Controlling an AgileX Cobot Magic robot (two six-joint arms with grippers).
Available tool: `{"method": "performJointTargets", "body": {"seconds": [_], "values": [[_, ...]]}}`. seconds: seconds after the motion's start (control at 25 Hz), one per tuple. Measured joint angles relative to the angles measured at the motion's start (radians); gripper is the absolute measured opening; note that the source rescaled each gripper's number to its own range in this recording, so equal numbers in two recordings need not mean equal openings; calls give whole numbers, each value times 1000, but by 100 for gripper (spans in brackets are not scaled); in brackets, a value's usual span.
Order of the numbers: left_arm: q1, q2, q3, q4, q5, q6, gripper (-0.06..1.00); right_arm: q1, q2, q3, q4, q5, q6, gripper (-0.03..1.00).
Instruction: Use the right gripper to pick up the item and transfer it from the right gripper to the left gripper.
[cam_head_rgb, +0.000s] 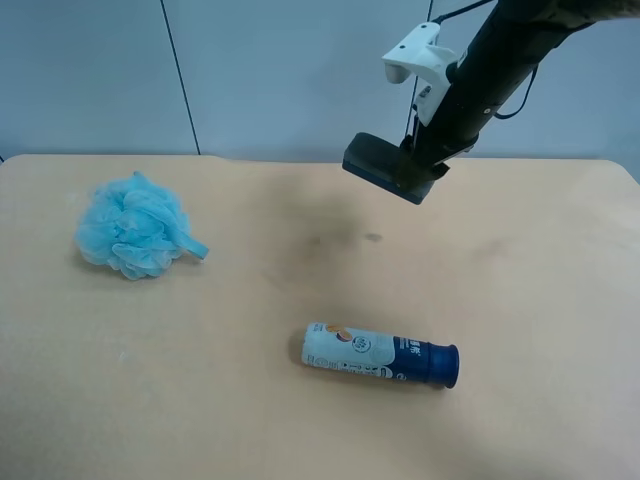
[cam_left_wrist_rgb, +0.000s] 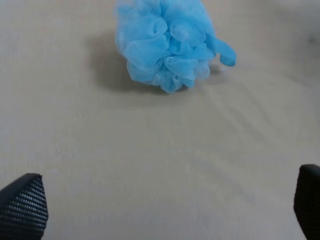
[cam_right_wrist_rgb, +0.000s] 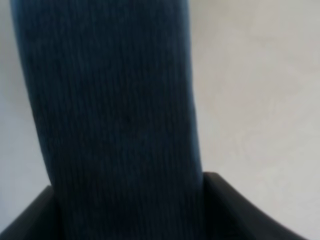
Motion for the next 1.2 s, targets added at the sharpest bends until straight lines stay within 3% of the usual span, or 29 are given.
{"method": "performJointTargets", "body": {"seconds": [0.96,1.2], "values": [[0,0,0,0,0,0,100,368,-95,0,-201,84,139,0],[0,87,-18,-53,19,0,100,395,-95,0,-199,99,143,0]]}}
